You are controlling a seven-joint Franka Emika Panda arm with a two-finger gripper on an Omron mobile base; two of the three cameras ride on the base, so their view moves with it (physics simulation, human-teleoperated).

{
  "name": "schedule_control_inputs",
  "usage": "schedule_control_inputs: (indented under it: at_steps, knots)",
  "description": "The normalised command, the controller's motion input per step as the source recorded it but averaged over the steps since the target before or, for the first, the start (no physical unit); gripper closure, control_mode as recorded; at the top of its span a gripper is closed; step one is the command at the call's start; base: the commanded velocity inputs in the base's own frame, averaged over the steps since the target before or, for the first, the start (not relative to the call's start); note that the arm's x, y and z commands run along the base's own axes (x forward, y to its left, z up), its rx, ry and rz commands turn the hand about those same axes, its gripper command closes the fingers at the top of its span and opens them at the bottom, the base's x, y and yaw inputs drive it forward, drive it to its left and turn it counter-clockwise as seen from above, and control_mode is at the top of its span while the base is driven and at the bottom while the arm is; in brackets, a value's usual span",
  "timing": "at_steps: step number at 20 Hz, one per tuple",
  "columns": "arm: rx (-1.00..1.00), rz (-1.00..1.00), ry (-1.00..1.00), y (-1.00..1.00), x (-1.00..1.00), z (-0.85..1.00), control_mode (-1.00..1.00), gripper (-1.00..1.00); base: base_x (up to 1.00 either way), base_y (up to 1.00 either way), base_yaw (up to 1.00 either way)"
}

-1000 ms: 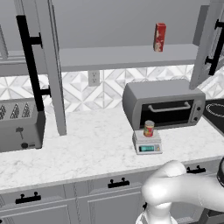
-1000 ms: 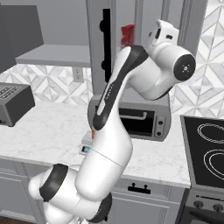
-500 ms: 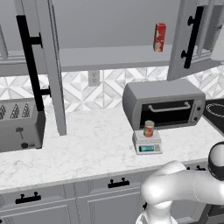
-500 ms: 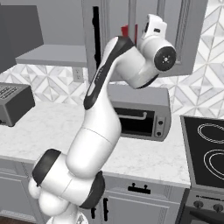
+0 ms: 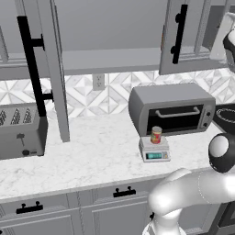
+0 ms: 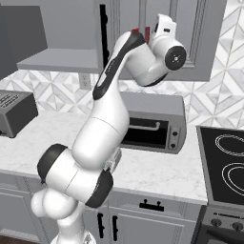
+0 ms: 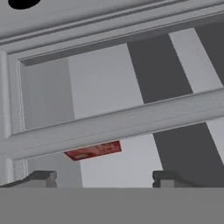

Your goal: Pick the canned food and place it on the digital scale for weighing, and close the cabinet.

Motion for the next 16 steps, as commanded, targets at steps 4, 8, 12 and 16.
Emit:
schedule_control_inputs:
  at_steps: [4, 8, 12, 16]
  knots:
    - [0.0, 0.04, 0.0, 0.0, 0.83, -0.44, -1.0, -1.0, 0.0, 0.0, 0.0]
    - [0.0, 0.01, -0.04, 0.0, 0.88, -0.52, -1.0, -1.0, 0.0, 0.0, 0.0]
    - [0.0, 0.0, -0.1, 0.0, 0.6, -0.75, -1.0, -1.0, 0.0, 0.0, 0.0]
    - [0.0, 0.0, -0.06, 0.0, -0.38, -0.32, -1.0, -1.0, 0.0, 0.0, 0.0]
